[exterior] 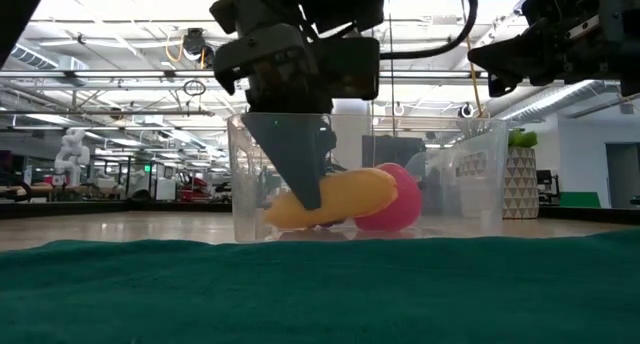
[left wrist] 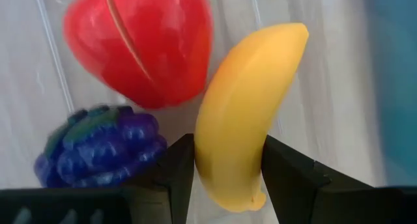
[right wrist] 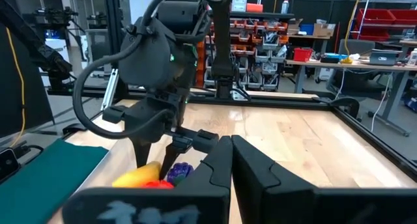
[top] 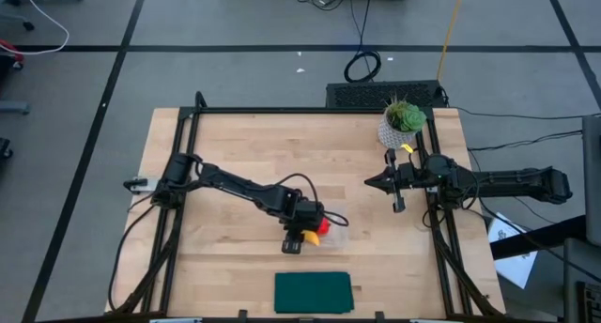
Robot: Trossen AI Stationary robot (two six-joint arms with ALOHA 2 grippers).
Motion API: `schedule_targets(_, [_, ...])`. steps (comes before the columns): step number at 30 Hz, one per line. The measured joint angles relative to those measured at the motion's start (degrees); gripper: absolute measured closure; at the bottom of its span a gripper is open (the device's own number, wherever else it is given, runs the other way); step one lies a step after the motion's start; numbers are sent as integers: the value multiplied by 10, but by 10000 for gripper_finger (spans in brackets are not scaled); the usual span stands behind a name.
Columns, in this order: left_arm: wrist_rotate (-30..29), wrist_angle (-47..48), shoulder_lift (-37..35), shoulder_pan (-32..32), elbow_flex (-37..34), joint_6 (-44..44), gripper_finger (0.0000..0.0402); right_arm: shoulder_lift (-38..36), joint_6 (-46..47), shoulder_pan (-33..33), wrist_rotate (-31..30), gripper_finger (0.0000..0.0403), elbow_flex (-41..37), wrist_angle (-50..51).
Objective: Pick and placing Produce into tupperware
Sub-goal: Put the banana into the transparent bin
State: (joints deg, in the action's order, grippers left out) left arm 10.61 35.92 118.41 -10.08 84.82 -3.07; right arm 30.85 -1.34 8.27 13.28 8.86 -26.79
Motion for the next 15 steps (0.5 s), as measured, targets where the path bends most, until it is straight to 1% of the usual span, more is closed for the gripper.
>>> schedule_targets(15, [0,-1,6,4,0,14,238,0,0,0,-1,403,0,0])
